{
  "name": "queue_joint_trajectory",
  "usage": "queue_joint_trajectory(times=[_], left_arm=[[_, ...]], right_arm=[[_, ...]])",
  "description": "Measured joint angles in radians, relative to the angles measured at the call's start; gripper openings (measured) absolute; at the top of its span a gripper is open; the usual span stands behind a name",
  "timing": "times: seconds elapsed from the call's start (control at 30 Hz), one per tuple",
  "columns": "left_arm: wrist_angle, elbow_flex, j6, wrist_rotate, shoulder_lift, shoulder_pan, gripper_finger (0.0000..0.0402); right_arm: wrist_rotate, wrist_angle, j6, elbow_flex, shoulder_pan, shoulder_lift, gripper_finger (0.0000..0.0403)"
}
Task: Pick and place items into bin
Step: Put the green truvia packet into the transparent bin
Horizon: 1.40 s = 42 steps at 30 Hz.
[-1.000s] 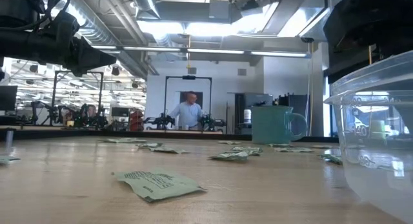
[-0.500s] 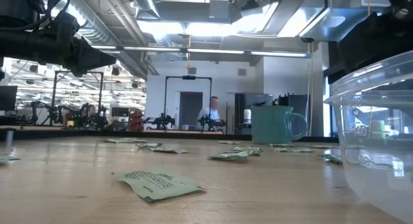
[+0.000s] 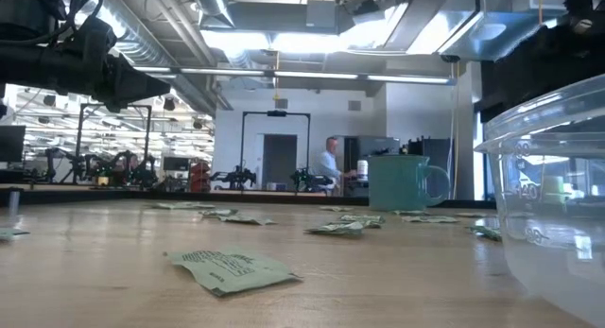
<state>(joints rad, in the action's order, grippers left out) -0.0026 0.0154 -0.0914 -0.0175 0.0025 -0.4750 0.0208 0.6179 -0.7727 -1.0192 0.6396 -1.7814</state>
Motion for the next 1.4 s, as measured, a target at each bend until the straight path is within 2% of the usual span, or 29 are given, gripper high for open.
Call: queue_joint_trajectory(times=[0.17, 0.27, 0.47, 0.57, 0.77, 1.13, 1.4], left_arm=[[0.000, 0.000, 0.000, 0.000, 0.000, 0.000, 0.0008], [0.000, 0.000, 0.000, 0.000, 0.000, 0.000, 0.0008], [0.000, 0.000, 0.000, 0.000, 0.000, 0.000, 0.0009], [0.000, 0.000, 0.000, 0.000, 0.000, 0.000, 0.0010], [0.000, 0.000, 0.000, 0.000, 0.000, 0.000, 0.0010], [0.000, 0.000, 0.000, 0.000, 0.000, 0.000, 0.0010], [0.000, 0.000, -0.004, -0.001, 0.000, 0.000, 0.0011]], right_arm=[[-0.026, 0.024, 0.022, -0.098, 0.002, 0.071, 0.0005], [-0.042, 0.066, 0.053, -0.184, 0.000, 0.070, 0.0003], [-0.047, 0.024, 0.159, -0.343, 0.001, 0.066, 0.0009], [-0.051, -0.041, 0.190, -0.352, 0.001, 0.070, 0.0010], [-0.049, -0.041, 0.180, -0.347, 0.001, 0.005, 0.0011], [0.061, 0.013, 0.122, -0.347, 0.001, -0.142, 0.0011], [0.087, 0.029, 0.126, -0.347, 0.001, -0.155, 0.0016]])
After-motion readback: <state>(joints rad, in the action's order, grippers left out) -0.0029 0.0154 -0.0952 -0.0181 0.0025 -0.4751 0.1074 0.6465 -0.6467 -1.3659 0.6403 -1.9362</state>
